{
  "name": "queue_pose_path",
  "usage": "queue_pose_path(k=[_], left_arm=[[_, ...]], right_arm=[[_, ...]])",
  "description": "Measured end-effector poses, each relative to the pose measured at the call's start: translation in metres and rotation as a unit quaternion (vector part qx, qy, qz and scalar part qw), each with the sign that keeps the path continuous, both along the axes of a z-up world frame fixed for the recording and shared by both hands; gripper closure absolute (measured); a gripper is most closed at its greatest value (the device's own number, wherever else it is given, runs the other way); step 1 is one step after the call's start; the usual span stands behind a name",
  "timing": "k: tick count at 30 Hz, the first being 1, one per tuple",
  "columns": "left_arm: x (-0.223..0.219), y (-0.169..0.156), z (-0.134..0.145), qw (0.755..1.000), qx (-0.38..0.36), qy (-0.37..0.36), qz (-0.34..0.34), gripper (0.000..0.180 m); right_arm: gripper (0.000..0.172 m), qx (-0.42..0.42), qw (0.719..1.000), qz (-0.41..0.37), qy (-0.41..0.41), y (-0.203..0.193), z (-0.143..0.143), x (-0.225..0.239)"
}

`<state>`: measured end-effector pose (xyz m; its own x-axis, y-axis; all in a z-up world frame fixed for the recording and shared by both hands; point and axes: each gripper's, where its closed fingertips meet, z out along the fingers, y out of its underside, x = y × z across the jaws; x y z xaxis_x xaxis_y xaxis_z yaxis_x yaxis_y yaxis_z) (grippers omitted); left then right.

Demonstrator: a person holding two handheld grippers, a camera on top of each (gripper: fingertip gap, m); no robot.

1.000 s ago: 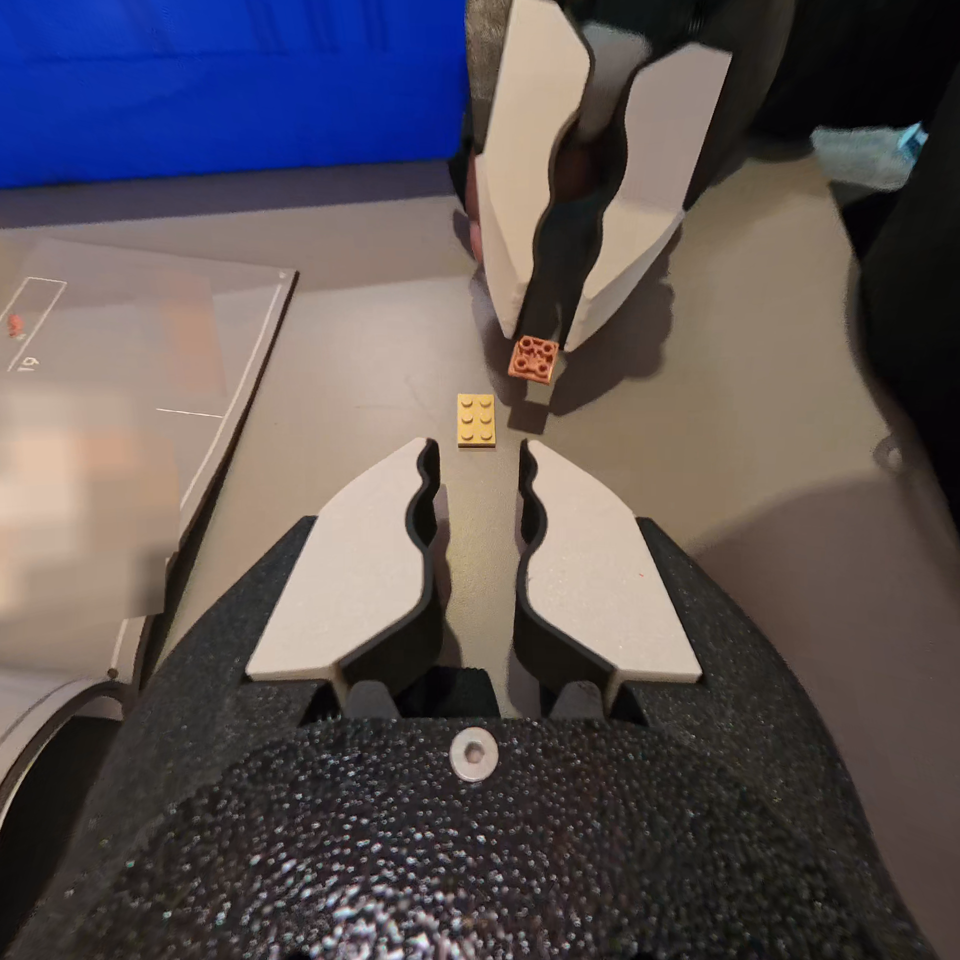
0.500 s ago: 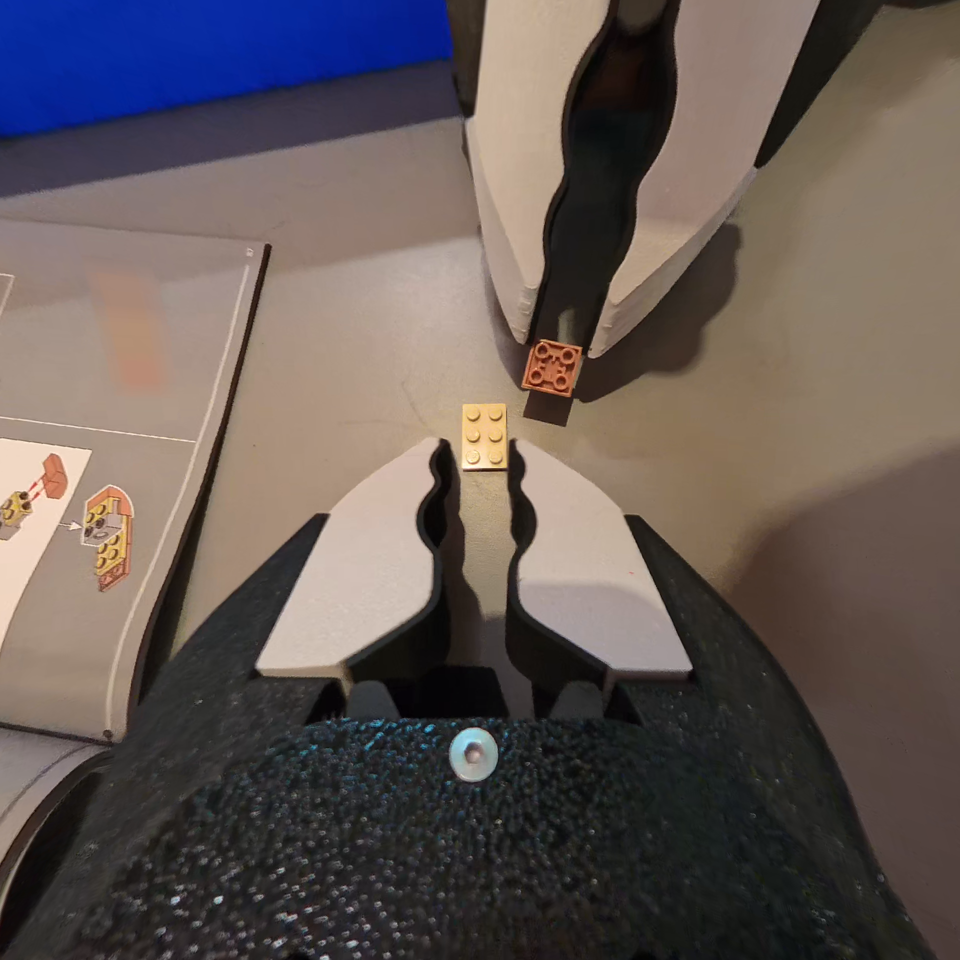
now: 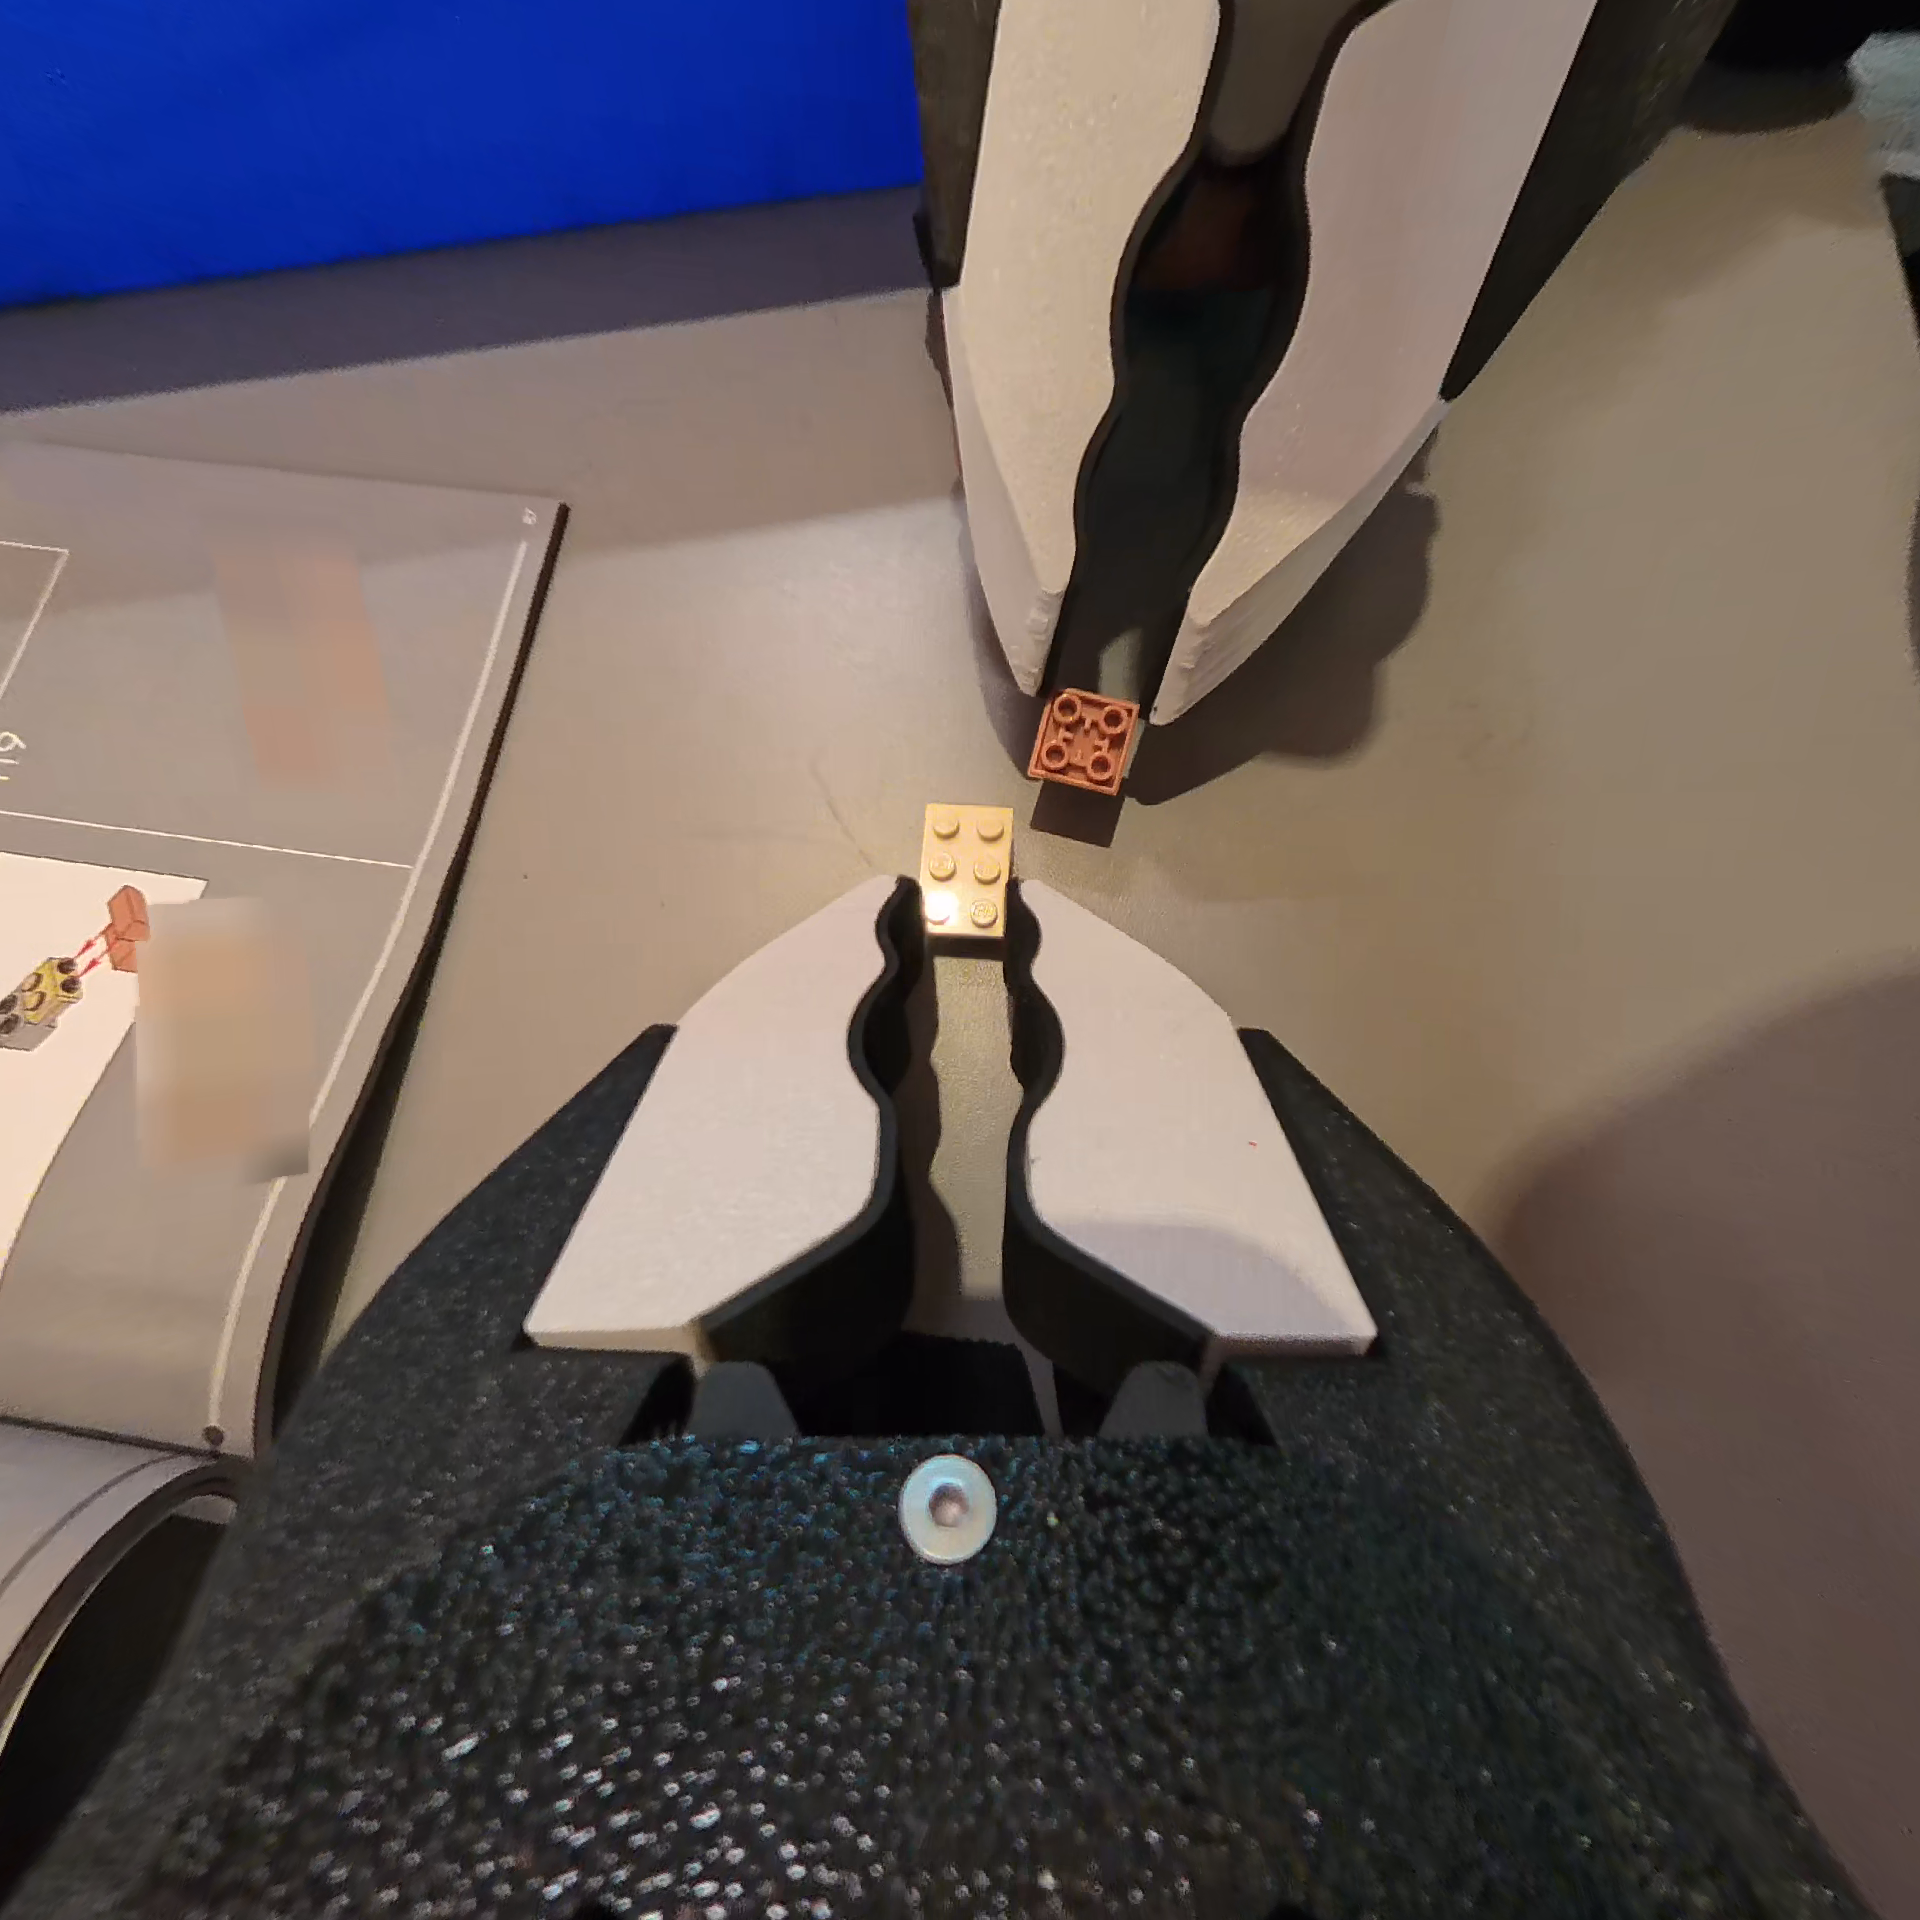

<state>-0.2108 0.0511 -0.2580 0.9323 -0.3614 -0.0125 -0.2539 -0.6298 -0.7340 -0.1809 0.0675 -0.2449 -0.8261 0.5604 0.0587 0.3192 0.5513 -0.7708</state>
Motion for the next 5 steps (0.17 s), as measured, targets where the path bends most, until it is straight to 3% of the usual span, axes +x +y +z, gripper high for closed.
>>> queue_pose_path(k=[5], left_arm=[[0.001, -0.0018, 0.0091, 0.999, 0.024, -0.031, -0.006, 0.166]], right_arm=[[0.156, -0.003, 1.0, -0.002, 0.004, -0.0001, 0.0009, -0.0012]])
